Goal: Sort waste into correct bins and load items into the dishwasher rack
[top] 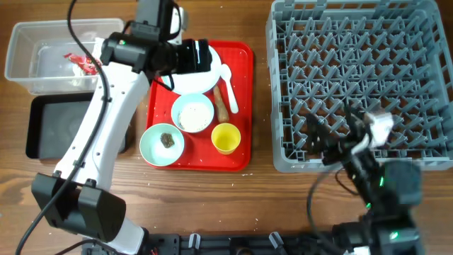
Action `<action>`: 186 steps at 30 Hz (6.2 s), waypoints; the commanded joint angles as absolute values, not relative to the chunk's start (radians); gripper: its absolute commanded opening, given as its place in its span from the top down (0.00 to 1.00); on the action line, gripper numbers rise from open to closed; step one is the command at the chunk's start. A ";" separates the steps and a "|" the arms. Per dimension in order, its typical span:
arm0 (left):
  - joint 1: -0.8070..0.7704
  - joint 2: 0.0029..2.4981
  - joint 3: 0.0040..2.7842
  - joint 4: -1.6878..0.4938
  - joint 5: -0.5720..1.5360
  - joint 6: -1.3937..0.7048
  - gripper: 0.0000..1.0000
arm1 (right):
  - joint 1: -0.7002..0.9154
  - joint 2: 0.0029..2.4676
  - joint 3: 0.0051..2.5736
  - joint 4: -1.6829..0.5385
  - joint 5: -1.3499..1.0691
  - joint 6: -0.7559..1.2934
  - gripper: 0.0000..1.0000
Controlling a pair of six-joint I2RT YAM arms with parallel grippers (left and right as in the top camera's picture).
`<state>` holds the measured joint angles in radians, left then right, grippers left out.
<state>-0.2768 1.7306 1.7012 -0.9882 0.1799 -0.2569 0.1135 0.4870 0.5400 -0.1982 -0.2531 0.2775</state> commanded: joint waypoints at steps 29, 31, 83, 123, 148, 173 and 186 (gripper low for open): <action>-0.492 2.136 1.649 -0.978 -0.007 -0.535 0.96 | 0.118 1.060 1.092 -0.540 -0.134 0.209 0.00; -0.491 2.107 1.687 -1.014 0.030 -0.531 0.96 | 0.118 1.060 1.092 -0.540 -0.119 0.209 0.00; 0.903 1.818 1.432 -1.199 1.280 -0.208 0.96 | 0.118 1.056 1.092 -0.540 -0.119 0.209 0.00; -0.157 1.537 1.401 -1.169 0.124 -0.321 0.96 | 0.118 1.106 1.091 -0.538 -0.120 0.210 0.00; 0.806 1.964 1.400 -1.129 1.542 -0.034 0.96 | 0.118 1.105 1.091 -0.525 -0.136 0.212 0.00; -0.193 1.558 1.228 -1.140 0.144 -0.383 0.96 | 0.118 1.105 1.091 -0.543 -0.135 0.210 0.00; -0.389 1.560 1.031 -0.963 -0.020 -0.479 0.52 | 0.118 1.105 1.091 -0.569 -0.135 0.211 0.00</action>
